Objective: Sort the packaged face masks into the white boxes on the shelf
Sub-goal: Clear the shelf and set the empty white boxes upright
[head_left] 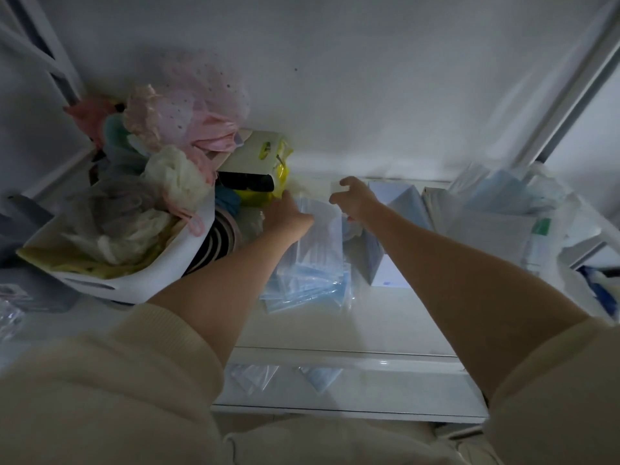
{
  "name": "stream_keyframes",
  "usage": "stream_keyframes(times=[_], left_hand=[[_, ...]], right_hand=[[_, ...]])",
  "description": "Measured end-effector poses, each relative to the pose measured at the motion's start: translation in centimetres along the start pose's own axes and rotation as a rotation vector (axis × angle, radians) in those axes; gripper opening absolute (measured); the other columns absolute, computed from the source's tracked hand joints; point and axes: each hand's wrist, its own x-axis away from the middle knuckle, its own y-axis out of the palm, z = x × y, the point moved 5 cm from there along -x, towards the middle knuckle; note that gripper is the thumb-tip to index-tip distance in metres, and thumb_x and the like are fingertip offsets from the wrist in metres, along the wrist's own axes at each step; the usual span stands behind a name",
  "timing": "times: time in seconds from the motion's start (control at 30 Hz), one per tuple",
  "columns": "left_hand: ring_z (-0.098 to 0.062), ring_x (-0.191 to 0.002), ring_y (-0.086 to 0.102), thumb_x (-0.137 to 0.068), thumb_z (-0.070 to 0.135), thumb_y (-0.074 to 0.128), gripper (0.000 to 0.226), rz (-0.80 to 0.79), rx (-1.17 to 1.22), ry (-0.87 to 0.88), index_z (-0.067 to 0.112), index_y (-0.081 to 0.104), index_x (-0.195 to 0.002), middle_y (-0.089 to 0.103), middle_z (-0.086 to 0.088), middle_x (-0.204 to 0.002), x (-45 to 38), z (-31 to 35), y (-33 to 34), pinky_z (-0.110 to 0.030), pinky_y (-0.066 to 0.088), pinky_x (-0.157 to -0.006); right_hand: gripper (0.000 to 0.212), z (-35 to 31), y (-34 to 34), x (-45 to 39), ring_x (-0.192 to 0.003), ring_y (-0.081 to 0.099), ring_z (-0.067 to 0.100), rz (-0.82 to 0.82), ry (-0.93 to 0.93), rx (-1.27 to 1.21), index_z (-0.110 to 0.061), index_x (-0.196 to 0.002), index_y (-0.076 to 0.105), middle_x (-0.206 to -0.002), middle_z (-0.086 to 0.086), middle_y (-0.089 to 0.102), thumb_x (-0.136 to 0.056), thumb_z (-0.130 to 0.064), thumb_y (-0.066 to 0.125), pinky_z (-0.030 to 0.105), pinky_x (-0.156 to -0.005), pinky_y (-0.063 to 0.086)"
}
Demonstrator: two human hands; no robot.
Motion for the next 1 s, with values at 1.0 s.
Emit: stream_keyframes(times=[1.0], left_hand=[[-0.017,-0.11,0.052,-0.081,0.015,0.072,0.065,-0.381,0.334,0.359,0.017,0.044,-0.139,0.055,-0.003,-0.127,8.0,21.8,14.0,-0.026,0.04,-0.085]], right_hand=[[0.086,10.5,-24.3,3.8,-0.102,0.05,0.035,0.296,0.174,0.338,-0.02,-0.131,0.028,-0.12,0.012,0.043,-0.063,-0.036,0.08,0.047,-0.074,0.051]])
